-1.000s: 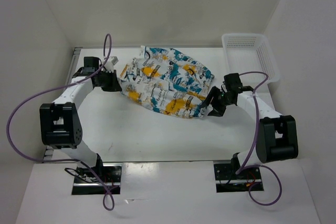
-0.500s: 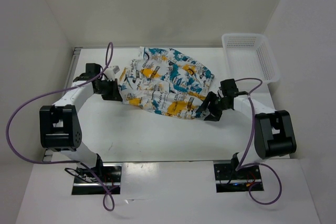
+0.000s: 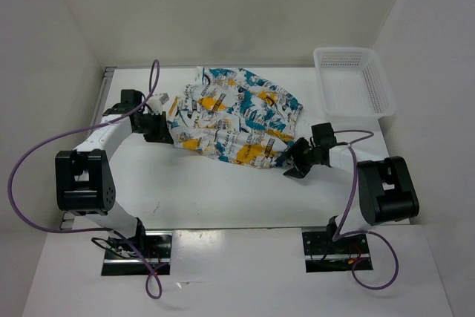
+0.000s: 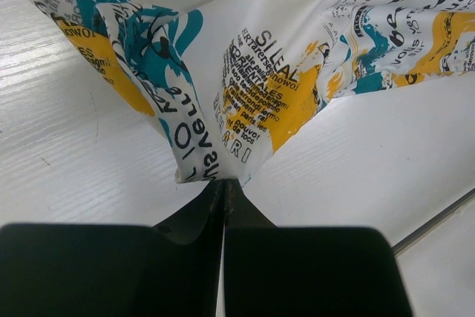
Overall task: Fold and stack the shorts
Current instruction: Flatten the shorts out
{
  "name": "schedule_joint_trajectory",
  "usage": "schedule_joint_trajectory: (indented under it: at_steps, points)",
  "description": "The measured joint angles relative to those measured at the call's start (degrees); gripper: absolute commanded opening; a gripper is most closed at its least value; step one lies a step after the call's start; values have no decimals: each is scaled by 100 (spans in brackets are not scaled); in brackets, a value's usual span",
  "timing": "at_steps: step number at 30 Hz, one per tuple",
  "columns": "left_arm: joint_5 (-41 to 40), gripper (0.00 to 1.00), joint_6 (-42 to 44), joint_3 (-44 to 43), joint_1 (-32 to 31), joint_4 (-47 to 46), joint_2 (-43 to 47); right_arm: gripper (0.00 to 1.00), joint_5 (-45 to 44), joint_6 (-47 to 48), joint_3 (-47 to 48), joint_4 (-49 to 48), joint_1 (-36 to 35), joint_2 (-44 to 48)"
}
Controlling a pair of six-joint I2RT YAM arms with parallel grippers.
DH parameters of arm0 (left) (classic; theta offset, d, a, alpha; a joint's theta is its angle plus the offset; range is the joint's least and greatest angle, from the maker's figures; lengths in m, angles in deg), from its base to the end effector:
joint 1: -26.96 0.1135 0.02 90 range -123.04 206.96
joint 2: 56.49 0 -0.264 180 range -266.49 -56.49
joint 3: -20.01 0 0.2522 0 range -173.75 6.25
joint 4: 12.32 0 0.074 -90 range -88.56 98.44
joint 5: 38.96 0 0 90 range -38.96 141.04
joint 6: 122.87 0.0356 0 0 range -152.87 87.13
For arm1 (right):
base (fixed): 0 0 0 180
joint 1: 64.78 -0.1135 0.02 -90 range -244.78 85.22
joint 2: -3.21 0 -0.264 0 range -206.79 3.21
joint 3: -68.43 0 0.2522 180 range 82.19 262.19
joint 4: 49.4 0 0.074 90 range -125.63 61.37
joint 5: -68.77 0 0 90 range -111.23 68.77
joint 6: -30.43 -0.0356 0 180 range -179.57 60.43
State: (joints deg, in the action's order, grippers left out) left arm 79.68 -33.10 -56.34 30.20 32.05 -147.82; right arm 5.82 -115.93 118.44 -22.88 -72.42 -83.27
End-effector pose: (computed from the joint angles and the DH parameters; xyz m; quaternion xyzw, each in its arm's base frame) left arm 0.3239 0.0012 0.2217 0.0370 0.9360 -0.2317 0.2623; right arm 0.2502 0.0499 0.1329 0.3402 0.8837 0.3132 0.0720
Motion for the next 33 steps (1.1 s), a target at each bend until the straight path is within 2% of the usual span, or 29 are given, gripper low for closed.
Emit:
schedule_joint_trajectory:
  at_steps: [6,13,24,30,33]
  points:
    - [31,0,-2,0,0,20,2,65,-229,-538,-358,-76,0,782]
    - [101,0,-2,0,0,46,2,65,-590,-1311,-1248,-745,0,1502]
    - [177,0,-2,-2,0,96,2,64,-1150,-1926,-1628,-1370,-153,1670]
    - [199,0,-2,-4,0,138,2,60,-1307,-2173,-1631,-1880,-293,1279]
    - [216,0,-2,-4,0,153,2,56,-1335,-2256,-1484,-2140,-444,942]
